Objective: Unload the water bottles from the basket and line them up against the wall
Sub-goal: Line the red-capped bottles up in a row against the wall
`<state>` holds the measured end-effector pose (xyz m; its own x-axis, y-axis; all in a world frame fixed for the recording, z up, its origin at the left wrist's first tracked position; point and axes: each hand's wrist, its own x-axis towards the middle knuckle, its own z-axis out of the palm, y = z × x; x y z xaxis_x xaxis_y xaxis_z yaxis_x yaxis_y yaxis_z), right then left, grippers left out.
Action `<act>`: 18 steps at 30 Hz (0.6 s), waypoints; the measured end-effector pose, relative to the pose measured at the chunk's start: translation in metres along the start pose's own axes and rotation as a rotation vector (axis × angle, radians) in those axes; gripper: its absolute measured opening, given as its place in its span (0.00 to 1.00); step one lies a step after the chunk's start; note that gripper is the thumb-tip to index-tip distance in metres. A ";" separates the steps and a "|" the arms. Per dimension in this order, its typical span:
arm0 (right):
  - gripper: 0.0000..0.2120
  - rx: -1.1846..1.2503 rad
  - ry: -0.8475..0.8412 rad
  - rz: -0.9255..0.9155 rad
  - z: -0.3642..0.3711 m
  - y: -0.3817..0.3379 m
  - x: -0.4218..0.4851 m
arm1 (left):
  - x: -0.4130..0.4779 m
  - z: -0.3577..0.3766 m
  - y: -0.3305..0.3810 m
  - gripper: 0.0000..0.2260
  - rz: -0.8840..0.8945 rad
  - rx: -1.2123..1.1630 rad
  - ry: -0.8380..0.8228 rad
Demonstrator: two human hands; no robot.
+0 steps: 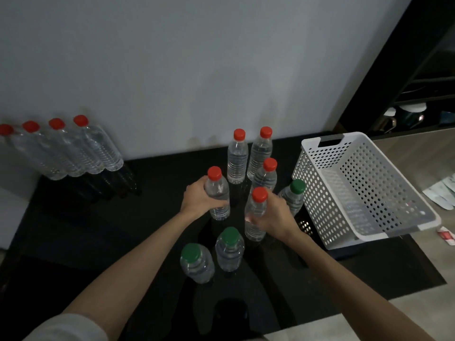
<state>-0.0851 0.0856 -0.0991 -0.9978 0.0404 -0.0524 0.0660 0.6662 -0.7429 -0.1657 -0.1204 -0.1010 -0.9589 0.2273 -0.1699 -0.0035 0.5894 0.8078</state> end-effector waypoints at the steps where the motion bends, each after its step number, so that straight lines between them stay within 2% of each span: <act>1: 0.24 -0.011 0.000 -0.009 0.002 -0.004 0.002 | -0.003 -0.006 -0.004 0.24 0.002 0.000 0.025; 8: 0.21 -0.001 -0.064 -0.108 0.017 -0.054 0.032 | -0.018 -0.073 -0.029 0.25 0.015 -0.029 0.203; 13: 0.22 -0.010 -0.015 -0.160 0.043 -0.109 0.065 | -0.026 -0.136 -0.053 0.24 0.009 -0.049 0.358; 18: 0.23 -0.033 -0.067 -0.114 0.077 -0.166 0.102 | -0.023 -0.199 -0.086 0.22 0.001 -0.077 0.395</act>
<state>-0.1976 -0.0780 -0.0327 -0.9962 -0.0855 -0.0141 -0.0488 0.6879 -0.7242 -0.2002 -0.3304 -0.0540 -0.9941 -0.0968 0.0489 -0.0093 0.5260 0.8504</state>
